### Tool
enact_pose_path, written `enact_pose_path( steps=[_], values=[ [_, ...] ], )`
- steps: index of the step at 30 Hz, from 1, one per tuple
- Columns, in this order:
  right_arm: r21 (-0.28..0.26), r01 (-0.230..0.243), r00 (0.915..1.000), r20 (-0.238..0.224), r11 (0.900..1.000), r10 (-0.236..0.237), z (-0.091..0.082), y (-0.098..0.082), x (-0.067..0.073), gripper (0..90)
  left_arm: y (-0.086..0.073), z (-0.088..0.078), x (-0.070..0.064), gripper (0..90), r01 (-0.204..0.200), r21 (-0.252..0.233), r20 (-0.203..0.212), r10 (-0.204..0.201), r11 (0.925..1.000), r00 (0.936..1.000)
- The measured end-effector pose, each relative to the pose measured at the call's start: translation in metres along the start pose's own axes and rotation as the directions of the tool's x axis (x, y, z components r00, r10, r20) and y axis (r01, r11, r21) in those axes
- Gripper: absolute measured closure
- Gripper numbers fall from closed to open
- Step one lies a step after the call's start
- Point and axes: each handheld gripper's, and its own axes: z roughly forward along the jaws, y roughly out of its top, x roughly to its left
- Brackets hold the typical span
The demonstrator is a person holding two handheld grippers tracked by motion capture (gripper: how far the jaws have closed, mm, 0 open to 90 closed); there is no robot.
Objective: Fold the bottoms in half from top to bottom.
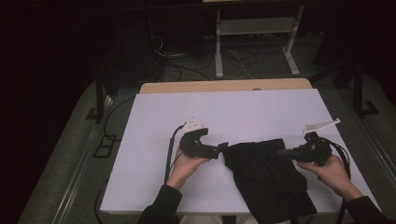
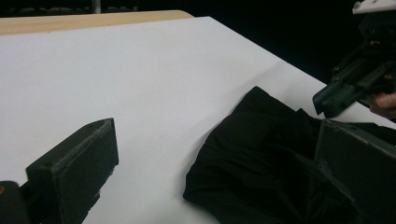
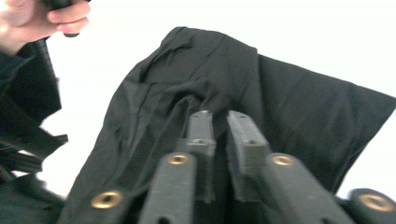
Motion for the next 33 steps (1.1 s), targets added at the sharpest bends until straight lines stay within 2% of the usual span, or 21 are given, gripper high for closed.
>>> enact_pose_path(
  steps=[3,10,15,21,25,30,33],
  values=[
    [-0.003,0.000,0.9995,0.031,1.000,0.000,0.003,0.005,-0.003,88.3,-0.002,0.001,0.001,0.0,0.001,0.004,-0.001,-0.001,1.0000,1.0000],
    [0.013,-0.008,0.9978,0.066,1.000,0.007,0.013,0.013,-0.013,88.6,-0.003,0.001,0.002,0.0,-0.001,0.008,-0.009,0.001,1.0000,1.0000],
    [0.022,-0.017,0.9981,0.060,1.000,0.016,0.017,0.015,-0.021,88.6,-0.005,0.002,0.002,0.0,0.000,0.016,-0.010,0.000,0.9999,1.0000],
    [0.065,-0.035,0.9978,0.058,0.997,0.031,0.024,0.013,-0.030,88.6,-0.006,0.004,0.002,0.0,-0.004,0.028,-0.012,0.005,0.9996,0.9999],
    [0.100,-0.043,0.9985,0.037,0.994,0.040,0.032,0.012,-0.035,88.6,-0.006,0.005,0.001,0.0,-0.007,0.031,-0.012,0.007,0.9995,0.9999],
    [0.145,-0.030,0.9994,-0.014,0.989,0.032,0.043,0.012,-0.034,88.6,-0.007,0.006,0.001,0.0,-0.006,0.032,-0.012,0.007,0.9995,0.9999],
    [0.171,-0.030,0.9974,-0.060,0.985,0.041,0.050,0.013,-0.034,88.6,-0.007,0.006,0.001,0.0,-0.007,0.032,-0.010,0.008,0.9995,0.9999]
  ],
)
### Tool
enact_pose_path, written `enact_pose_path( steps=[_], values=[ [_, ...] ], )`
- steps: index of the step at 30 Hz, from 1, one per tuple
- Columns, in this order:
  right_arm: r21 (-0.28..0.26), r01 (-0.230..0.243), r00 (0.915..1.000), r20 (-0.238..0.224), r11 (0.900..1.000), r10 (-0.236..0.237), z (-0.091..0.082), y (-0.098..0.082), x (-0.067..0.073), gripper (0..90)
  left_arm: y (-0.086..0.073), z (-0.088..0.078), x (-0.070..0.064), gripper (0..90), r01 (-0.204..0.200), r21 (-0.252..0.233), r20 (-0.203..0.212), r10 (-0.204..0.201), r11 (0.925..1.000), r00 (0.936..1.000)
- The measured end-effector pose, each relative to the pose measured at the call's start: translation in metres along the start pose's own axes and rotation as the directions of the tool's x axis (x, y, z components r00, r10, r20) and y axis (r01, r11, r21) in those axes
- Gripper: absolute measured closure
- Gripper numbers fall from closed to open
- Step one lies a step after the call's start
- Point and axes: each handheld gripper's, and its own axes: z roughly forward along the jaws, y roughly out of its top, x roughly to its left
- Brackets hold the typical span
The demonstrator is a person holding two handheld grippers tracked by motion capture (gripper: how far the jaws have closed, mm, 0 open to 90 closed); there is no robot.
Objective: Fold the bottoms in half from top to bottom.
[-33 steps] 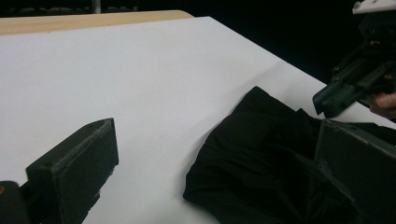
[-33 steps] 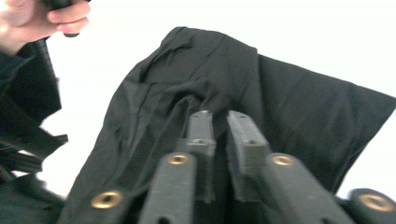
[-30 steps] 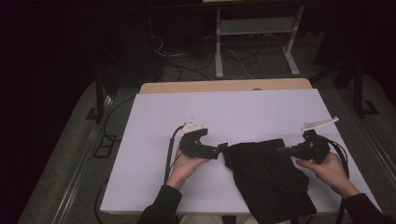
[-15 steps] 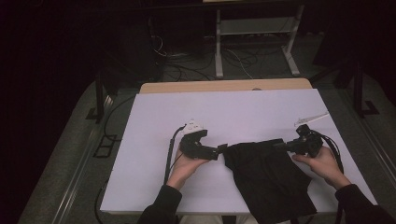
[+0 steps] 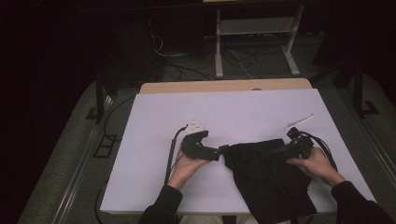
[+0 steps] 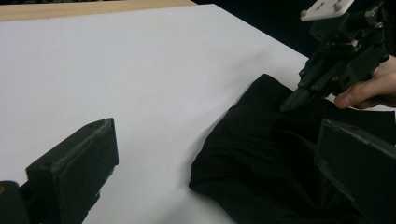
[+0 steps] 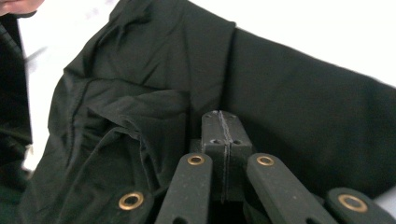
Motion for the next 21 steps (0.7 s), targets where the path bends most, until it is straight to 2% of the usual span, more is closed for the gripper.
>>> enact_pose_path(
  steps=[3,5,11,14,16,21],
  values=[
    [0.021,0.008,0.9993,-0.036,1.000,-0.007,0.005,0.001,0.003,88.6,0.000,0.001,0.000,0.0,-0.001,0.000,-0.001,0.001,1.0000,1.0000],
    [0.015,0.008,0.9973,-0.074,1.000,-0.007,0.006,0.002,0.005,88.6,0.000,0.001,0.000,0.0,-0.001,-0.001,0.000,0.001,1.0000,1.0000],
    [0.037,0.021,0.9949,-0.100,0.999,-0.017,0.007,0.002,0.010,88.6,0.000,0.001,0.000,0.0,0.002,-0.001,-0.002,-0.002,1.0000,1.0000],
    [0.080,0.012,0.9958,-0.092,0.997,-0.005,0.013,0.001,0.010,88.6,0.000,0.001,0.000,0.0,0.001,-0.002,-0.003,-0.001,1.0000,1.0000],
    [0.090,0.005,0.9929,-0.119,0.996,0.006,0.014,0.002,0.011,88.6,0.000,0.000,0.000,0.0,0.000,-0.001,-0.002,0.000,1.0000,1.0000],
    [0.091,0.036,0.9841,-0.176,0.995,-0.020,0.014,0.002,0.022,88.6,0.000,0.000,0.001,0.0,0.003,-0.004,-0.006,-0.003,1.0000,1.0000]
  ],
)
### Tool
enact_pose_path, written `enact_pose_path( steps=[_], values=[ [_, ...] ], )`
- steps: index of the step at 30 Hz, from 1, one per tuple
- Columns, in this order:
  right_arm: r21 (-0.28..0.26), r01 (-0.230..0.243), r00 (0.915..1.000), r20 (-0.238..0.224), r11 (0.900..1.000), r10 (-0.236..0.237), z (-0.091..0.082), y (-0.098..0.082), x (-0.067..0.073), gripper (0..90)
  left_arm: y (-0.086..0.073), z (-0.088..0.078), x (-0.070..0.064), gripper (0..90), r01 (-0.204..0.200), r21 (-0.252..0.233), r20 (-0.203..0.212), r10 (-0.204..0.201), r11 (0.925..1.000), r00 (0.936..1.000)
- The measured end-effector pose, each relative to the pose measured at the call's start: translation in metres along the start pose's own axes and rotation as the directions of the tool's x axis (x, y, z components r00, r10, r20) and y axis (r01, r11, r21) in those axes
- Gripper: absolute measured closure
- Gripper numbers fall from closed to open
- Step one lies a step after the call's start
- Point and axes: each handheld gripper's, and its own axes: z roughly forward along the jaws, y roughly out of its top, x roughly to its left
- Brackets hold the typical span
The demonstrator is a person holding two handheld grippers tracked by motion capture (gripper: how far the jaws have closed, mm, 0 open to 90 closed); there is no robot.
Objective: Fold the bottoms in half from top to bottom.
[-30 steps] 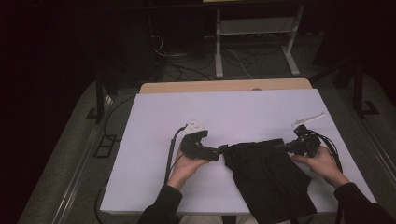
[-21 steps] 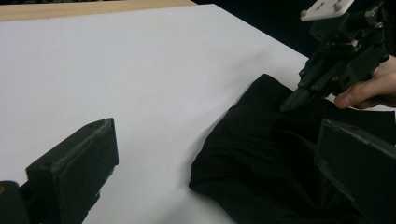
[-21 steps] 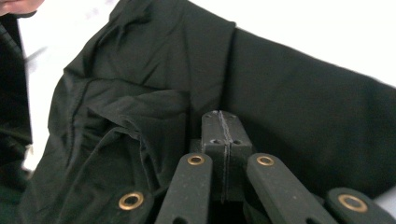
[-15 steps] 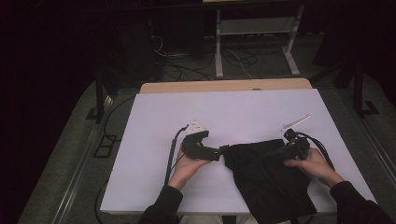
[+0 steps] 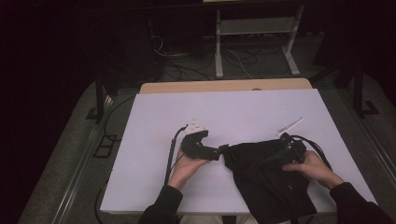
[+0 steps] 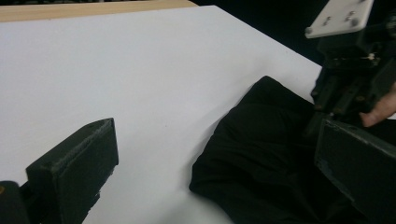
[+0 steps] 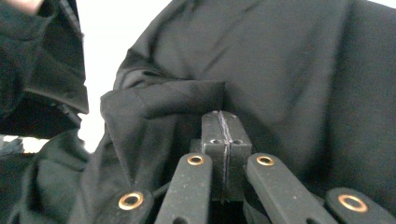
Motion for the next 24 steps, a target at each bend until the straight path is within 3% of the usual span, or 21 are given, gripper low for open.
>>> enact_pose_path(
  steps=[7,14,16,17,19,22,24],
  values=[
    [0.024,0.077,0.9939,-0.080,0.997,-0.075,0.004,-0.002,0.025,88.6,0.000,0.000,0.000,0.0,-0.001,0.002,0.000,0.001,1.0000,1.0000],
    [0.060,0.146,0.9850,-0.102,0.987,-0.139,0.012,-0.009,0.050,88.5,-0.001,0.003,-0.002,0.0,0.000,0.008,0.004,0.000,1.0000,1.0000],
    [0.068,0.162,0.9841,-0.084,0.984,-0.156,0.014,-0.011,0.055,88.5,-0.002,0.004,-0.002,0.0,-0.001,0.012,0.001,0.001,0.9999,1.0000],
    [0.067,0.165,0.9854,-0.054,0.984,-0.162,0.015,-0.012,0.058,88.5,-0.002,0.005,-0.002,0.0,0.000,0.013,0.002,0.000,0.9999,1.0000],
    [0.043,0.159,0.9868,-0.038,0.986,-0.157,0.016,-0.013,0.059,88.5,-0.002,0.006,-0.003,0.0,-0.002,0.015,0.004,0.002,0.9999,1.0000],
    [0.017,0.147,0.9879,0.049,0.989,-0.147,0.015,-0.012,0.056,88.6,-0.002,0.006,-0.003,0.0,-0.001,0.014,0.006,0.001,0.9999,1.0000],
    [0.003,0.135,0.9877,0.080,0.991,-0.134,0.015,-0.010,0.052,88.5,-0.002,0.005,-0.003,0.0,0.001,0.010,0.005,-0.001,0.9999,1.0000]
  ],
)
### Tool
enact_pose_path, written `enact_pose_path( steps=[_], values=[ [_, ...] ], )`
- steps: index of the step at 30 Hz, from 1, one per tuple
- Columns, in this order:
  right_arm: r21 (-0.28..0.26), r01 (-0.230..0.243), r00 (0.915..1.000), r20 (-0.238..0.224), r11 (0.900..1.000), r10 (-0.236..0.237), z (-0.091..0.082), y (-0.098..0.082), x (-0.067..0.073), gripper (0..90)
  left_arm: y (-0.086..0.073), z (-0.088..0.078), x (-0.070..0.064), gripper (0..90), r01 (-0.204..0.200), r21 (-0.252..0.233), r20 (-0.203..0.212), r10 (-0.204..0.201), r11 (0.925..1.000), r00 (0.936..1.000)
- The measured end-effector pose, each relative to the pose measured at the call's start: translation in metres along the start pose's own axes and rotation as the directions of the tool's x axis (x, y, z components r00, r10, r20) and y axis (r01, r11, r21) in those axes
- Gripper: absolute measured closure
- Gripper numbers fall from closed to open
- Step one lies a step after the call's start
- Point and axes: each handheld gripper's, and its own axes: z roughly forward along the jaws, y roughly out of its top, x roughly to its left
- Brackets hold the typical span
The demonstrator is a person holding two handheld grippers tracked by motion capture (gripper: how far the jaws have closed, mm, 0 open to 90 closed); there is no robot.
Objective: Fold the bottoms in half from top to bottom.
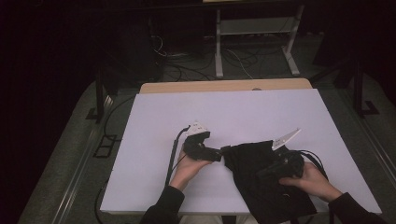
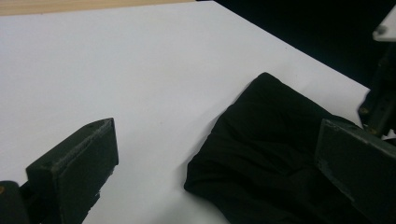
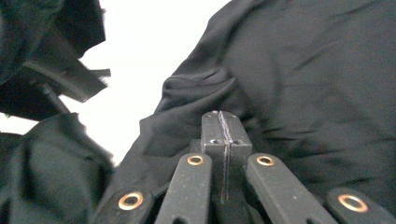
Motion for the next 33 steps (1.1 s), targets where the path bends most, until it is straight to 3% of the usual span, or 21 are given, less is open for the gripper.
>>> enact_pose_path(
  steps=[4,14,20,27,33],
  values=[
    [-0.013,-0.015,0.9994,0.030,1.000,0.016,0.000,0.002,-0.008,88.5,0.000,0.000,0.001,0.0,0.002,0.001,-0.003,-0.002,1.0000,1.0000],
    [-0.037,-0.020,0.9989,0.042,0.999,0.022,-0.006,0.015,-0.014,88.5,0.000,0.000,0.001,0.0,0.002,0.000,-0.002,-0.002,1.0000,1.0000],
    [0.005,-0.030,0.9984,0.047,1.000,0.029,0.003,0.018,-0.020,88.6,0.000,0.001,0.001,0.0,0.004,0.000,0.000,-0.004,1.0000,1.0000],
    [0.055,-0.009,0.9985,-0.053,0.998,0.012,0.012,0.016,-0.011,88.6,-0.001,0.002,0.001,0.0,0.003,0.009,-0.001,-0.003,1.0000,1.0000],
    [0.096,0.055,0.9859,-0.163,0.994,-0.039,0.018,0.009,0.005,88.6,-0.003,0.006,-0.001,0.0,0.007,0.027,-0.011,-0.007,0.9996,0.9999]
  ],
)
